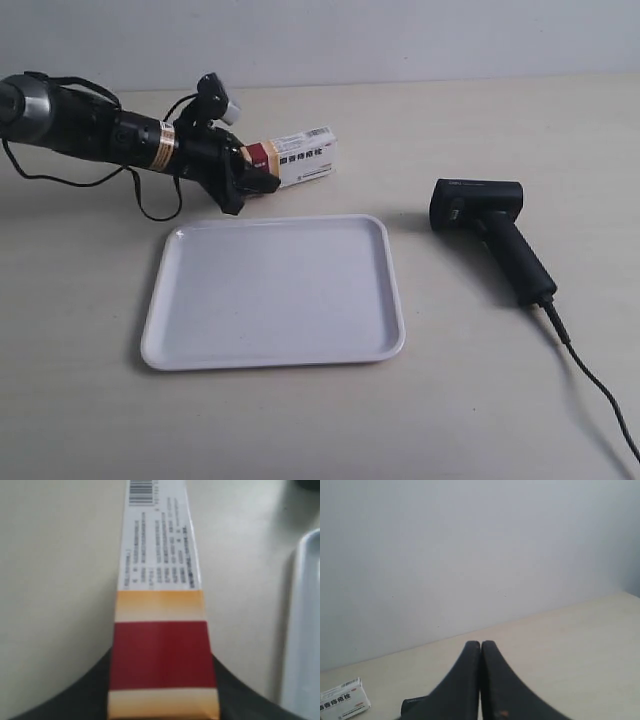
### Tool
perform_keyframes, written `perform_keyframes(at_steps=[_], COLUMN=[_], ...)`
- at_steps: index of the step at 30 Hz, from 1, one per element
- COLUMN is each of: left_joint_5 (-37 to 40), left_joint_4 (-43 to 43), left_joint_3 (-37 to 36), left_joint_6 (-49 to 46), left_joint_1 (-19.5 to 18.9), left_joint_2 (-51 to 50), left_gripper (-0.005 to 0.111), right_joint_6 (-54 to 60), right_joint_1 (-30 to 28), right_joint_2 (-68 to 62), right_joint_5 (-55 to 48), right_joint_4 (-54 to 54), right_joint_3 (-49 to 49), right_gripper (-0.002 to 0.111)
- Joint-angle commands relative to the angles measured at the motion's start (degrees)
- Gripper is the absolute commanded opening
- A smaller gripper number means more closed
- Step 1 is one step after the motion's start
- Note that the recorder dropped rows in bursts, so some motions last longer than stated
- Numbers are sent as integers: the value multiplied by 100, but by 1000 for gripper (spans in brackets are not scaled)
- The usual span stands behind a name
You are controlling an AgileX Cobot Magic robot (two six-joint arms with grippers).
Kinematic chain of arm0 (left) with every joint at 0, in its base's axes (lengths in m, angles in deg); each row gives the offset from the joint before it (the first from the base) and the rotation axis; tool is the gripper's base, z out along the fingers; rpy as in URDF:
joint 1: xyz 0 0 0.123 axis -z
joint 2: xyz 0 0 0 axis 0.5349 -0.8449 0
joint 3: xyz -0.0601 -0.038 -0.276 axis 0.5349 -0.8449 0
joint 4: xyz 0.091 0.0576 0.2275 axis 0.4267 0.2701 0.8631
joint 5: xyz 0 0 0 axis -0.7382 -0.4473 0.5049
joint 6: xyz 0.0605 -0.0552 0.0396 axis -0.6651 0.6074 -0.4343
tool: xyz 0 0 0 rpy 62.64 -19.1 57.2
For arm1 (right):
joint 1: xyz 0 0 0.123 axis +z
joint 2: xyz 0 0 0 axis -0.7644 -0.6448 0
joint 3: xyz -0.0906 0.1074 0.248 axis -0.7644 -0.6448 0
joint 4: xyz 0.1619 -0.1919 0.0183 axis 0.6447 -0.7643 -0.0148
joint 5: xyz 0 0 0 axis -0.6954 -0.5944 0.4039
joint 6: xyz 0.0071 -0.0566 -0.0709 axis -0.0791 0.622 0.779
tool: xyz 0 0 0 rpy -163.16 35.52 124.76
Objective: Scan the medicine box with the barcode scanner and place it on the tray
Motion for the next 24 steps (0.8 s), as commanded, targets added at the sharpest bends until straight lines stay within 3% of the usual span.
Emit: perform_keyframes(at_steps=[1, 4, 7, 11, 16, 21, 24], left_joint_5=[-933, -796, -189, 860, 2208, 2237, 2264], left_joint_4=[122, 122, 122, 122, -214, -224, -224], left_joint_3=[-254, -937, -1819, -2703, -3666, -4112, -4275], left_joint_6=[74, -194, -692, -1035, -1485, -1459, -1459], left_joint_1=[42, 171, 474, 896, 1285, 1269, 1269], left_joint_2=[954, 1937, 2738, 3392, 4045, 4305, 4304], left_gripper=[0, 0, 0, 0, 0, 0, 0], right_joint_6=[-25, -25, -252, -489, -473, 56, 86], right_joint_1=[-35, 6, 355, 998, 1657, 1668, 1668], right_joint_2=[-755, -2220, -3967, -5700, -7691, -8958, -9487], right_joint_5=[273, 406, 904, 1232, 1570, 1510, 1451], right_joint_4=[238, 238, 238, 172, -681, -681, -706], right_joint_3=[-27, 269, 535, 1166, 2216, 3053, 3372], right_gripper=[1, 1, 1, 14, 51, 86, 99])
